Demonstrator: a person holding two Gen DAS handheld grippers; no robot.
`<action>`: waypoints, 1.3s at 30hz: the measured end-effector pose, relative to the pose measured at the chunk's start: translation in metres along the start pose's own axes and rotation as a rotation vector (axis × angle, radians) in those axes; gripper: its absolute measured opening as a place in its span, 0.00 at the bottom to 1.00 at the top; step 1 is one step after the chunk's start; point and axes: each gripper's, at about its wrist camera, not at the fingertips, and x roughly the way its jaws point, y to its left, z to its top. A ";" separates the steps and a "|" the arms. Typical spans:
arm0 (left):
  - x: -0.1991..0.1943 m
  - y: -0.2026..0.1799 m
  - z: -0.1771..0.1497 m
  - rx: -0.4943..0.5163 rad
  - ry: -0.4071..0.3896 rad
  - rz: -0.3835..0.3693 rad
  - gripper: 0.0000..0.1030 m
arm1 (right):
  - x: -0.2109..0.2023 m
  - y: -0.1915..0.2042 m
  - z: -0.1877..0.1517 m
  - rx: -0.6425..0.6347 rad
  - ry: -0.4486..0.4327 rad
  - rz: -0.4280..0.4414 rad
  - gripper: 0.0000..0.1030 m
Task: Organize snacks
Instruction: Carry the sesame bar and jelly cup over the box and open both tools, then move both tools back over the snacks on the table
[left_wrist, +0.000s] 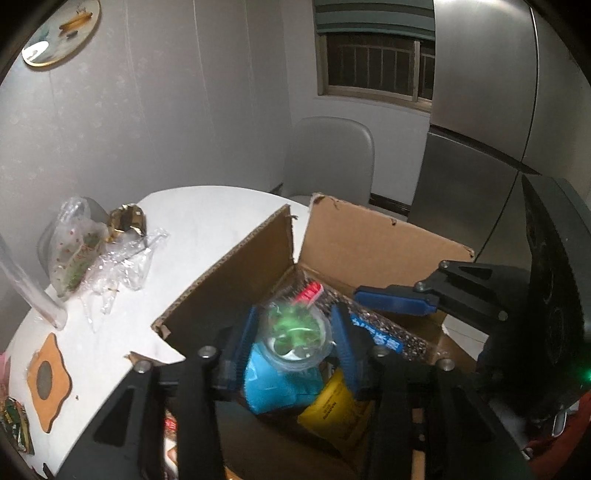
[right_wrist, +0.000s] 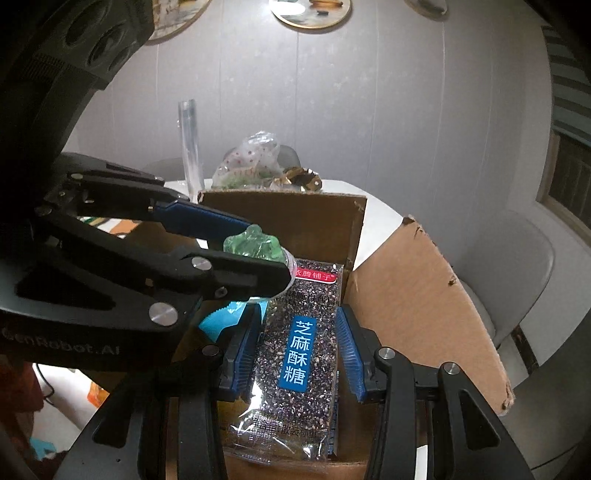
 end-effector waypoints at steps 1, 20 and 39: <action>-0.001 0.000 0.000 0.002 -0.006 0.006 0.59 | -0.001 0.000 -0.001 -0.001 0.003 -0.003 0.41; -0.080 0.012 -0.024 -0.038 -0.155 0.061 0.87 | -0.047 0.028 0.004 -0.041 -0.073 0.033 0.81; -0.183 0.071 -0.117 -0.189 -0.282 0.243 0.99 | -0.087 0.128 0.023 -0.181 -0.174 0.045 0.84</action>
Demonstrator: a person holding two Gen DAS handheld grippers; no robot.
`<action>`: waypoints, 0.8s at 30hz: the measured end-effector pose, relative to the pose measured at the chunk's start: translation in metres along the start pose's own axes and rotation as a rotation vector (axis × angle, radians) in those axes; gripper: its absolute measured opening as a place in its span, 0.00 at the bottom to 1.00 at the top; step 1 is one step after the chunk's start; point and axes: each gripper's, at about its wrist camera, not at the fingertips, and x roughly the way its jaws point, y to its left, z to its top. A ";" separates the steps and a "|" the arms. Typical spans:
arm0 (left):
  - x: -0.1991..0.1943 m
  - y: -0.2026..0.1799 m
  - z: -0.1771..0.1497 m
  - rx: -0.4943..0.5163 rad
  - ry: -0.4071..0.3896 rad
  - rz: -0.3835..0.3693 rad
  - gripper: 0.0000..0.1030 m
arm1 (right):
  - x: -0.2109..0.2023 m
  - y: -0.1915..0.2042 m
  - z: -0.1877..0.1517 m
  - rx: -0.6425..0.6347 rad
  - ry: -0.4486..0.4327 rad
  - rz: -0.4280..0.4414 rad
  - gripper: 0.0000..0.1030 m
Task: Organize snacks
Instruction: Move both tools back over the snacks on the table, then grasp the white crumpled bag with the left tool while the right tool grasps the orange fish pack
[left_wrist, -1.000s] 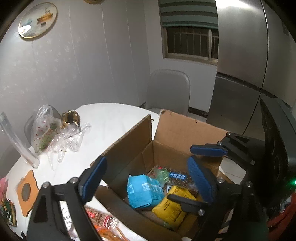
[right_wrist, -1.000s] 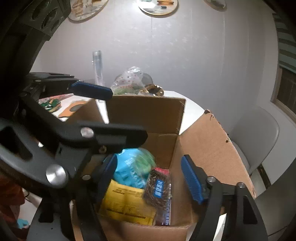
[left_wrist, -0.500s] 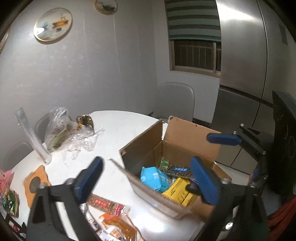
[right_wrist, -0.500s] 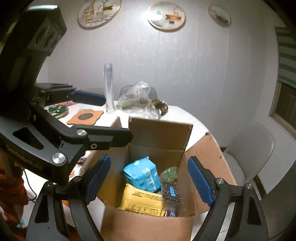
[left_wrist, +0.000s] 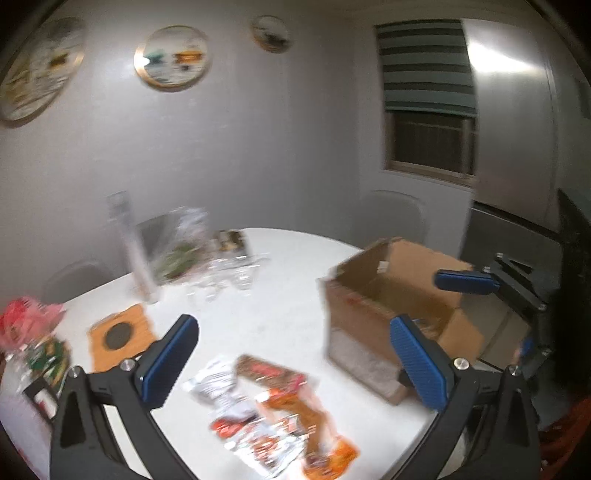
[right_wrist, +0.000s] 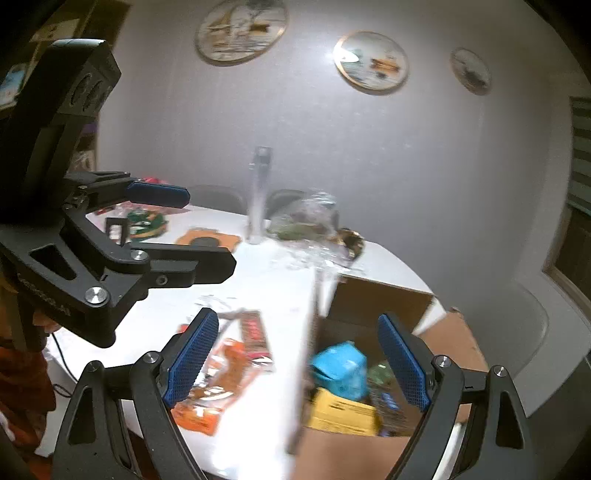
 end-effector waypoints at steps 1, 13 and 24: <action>-0.001 0.007 -0.004 -0.008 0.000 0.028 0.99 | 0.003 0.009 0.002 -0.013 0.000 0.015 0.84; 0.012 0.081 -0.082 -0.193 0.096 0.125 0.99 | 0.065 0.093 -0.005 -0.123 0.085 0.144 0.84; 0.088 0.094 -0.128 -0.272 0.258 0.042 0.99 | 0.142 0.097 -0.063 -0.004 0.283 0.245 0.84</action>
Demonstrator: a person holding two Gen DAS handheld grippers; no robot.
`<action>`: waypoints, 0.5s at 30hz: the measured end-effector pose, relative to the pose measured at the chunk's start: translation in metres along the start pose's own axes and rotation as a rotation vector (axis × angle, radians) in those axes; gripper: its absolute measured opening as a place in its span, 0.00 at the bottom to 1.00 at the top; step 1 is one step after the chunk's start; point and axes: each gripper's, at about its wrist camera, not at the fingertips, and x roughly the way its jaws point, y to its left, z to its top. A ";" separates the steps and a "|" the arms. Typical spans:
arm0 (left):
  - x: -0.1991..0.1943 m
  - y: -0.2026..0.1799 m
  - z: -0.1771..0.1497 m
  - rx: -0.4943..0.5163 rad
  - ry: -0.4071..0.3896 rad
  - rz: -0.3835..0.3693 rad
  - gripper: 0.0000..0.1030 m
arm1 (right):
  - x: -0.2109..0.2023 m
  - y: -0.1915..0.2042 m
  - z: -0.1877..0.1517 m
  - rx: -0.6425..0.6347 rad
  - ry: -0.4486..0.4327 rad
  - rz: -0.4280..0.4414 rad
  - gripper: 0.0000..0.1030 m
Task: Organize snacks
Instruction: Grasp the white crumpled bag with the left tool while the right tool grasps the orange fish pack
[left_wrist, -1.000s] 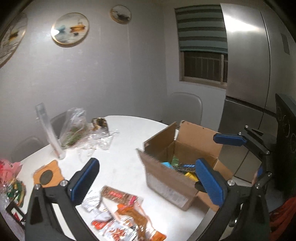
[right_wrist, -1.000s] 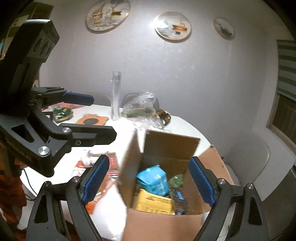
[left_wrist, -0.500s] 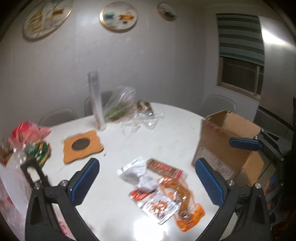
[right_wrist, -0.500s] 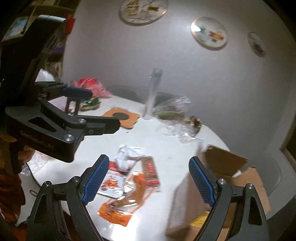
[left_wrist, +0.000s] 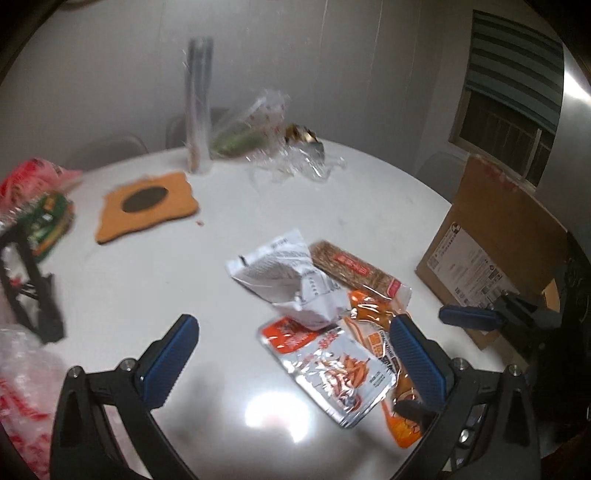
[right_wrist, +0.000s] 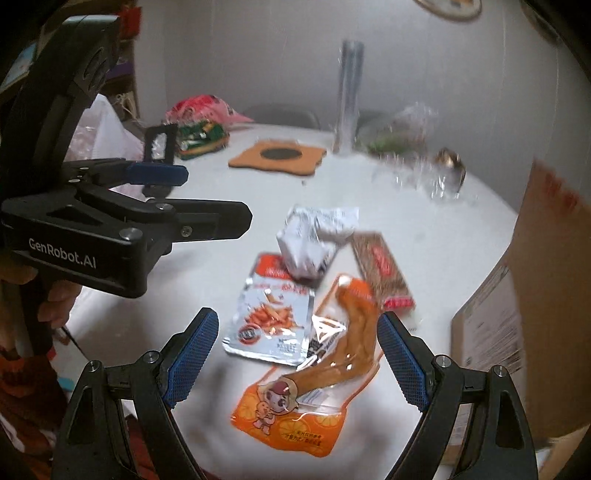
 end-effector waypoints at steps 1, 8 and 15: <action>0.006 -0.001 0.002 -0.002 0.009 -0.009 0.99 | 0.004 -0.003 -0.001 0.012 0.003 0.010 0.84; 0.061 -0.005 0.021 -0.031 0.075 0.012 0.88 | 0.024 -0.018 -0.001 0.050 0.017 0.048 0.84; 0.095 -0.002 0.028 -0.064 0.133 0.015 0.77 | 0.037 -0.033 0.003 0.045 0.026 0.078 0.84</action>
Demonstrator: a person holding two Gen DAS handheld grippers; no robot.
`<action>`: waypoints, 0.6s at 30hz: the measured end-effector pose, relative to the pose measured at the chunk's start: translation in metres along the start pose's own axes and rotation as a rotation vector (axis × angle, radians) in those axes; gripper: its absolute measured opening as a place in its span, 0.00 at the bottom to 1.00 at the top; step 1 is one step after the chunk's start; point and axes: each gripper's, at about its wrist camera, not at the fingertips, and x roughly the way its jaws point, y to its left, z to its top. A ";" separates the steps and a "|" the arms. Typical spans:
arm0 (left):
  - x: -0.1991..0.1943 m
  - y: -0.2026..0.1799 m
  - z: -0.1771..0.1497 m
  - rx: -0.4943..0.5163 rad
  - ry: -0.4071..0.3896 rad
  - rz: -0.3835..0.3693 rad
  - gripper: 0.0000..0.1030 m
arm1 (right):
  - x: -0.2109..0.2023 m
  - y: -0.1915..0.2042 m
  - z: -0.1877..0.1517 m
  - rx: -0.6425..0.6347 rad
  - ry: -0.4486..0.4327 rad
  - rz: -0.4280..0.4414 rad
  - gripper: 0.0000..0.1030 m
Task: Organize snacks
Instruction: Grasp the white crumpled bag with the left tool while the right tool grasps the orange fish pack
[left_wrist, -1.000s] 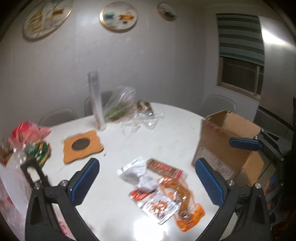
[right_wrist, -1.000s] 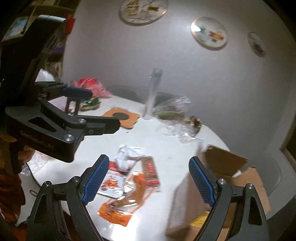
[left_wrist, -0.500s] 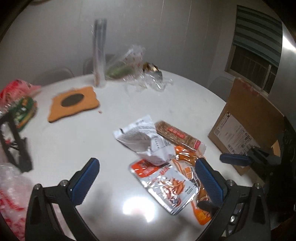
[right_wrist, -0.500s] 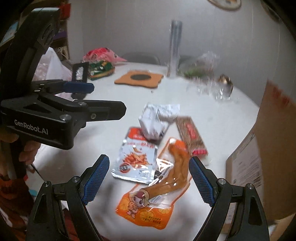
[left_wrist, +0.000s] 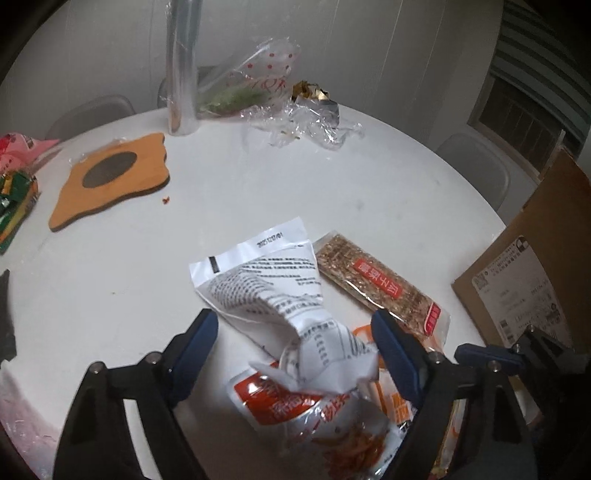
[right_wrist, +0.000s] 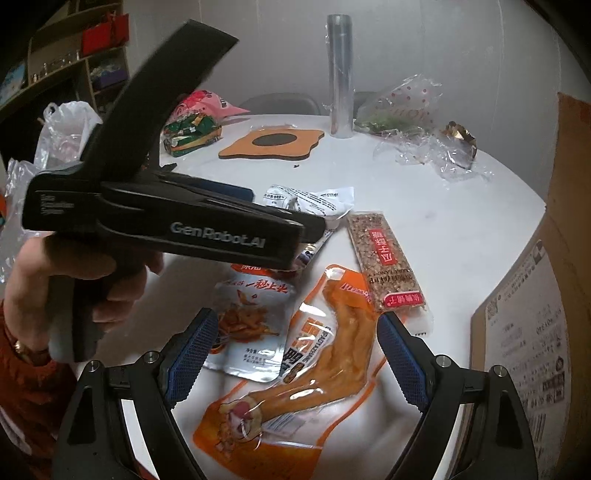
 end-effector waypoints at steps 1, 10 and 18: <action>0.001 0.000 0.000 -0.004 0.002 -0.013 0.70 | 0.002 -0.002 0.001 0.002 0.004 0.013 0.84; -0.014 0.005 -0.006 -0.045 -0.038 -0.063 0.37 | 0.013 -0.005 0.007 -0.002 0.012 0.082 0.84; -0.044 0.022 -0.025 -0.055 -0.049 -0.062 0.34 | 0.009 0.005 0.007 -0.016 -0.001 0.099 0.84</action>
